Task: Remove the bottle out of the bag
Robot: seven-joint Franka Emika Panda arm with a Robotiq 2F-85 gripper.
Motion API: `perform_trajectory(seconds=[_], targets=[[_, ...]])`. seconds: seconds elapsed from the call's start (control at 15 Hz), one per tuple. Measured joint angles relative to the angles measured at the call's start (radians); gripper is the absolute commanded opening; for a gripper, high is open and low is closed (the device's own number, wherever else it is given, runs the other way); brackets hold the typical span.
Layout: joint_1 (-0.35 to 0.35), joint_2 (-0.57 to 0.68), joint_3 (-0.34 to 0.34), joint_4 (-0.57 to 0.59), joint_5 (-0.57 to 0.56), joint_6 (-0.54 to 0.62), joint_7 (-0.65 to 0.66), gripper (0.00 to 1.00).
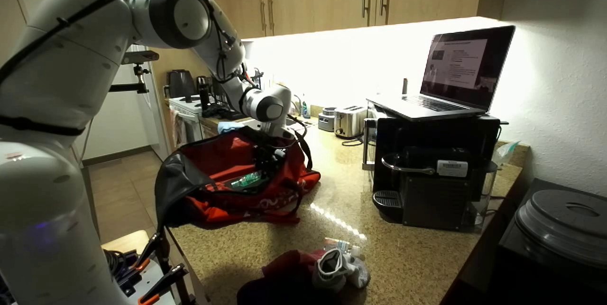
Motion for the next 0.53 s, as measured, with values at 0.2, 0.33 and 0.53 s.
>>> perform_trajectory(seconds=[0.2, 0.33, 0.53], targets=[[0.0, -0.008, 0.01, -0.019, 0.0, 0.042, -0.006, 0.18], [0.0, -0.022, 0.017, -0.046, 0.0, 0.067, -0.006, 0.18], [0.0, -0.054, 0.032, -0.094, 0.0, 0.093, -0.01, 0.18]])
